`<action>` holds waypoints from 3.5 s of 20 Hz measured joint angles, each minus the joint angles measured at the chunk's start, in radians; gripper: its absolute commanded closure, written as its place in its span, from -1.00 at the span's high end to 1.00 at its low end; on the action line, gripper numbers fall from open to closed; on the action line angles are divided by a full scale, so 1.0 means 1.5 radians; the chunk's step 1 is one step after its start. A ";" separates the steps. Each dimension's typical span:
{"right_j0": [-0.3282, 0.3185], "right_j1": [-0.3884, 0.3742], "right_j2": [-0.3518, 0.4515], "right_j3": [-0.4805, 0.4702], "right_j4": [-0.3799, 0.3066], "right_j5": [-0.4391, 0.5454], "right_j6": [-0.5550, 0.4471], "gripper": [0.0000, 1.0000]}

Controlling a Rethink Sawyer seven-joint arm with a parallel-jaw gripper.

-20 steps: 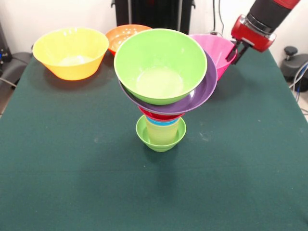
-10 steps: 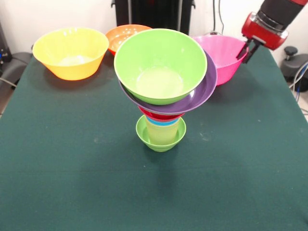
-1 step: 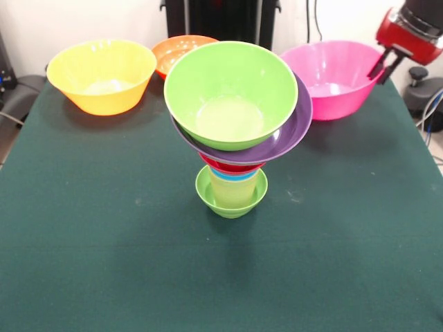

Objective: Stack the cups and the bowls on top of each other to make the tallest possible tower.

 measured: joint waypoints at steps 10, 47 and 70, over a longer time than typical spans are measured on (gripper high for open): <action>0.001 0.004 0.000 -0.081 0.034 0.060 0.021 -1.00; -0.120 0.111 -0.058 -0.523 0.033 0.461 0.073 -1.00; -0.211 0.209 -0.117 -0.757 0.046 0.659 0.073 -1.00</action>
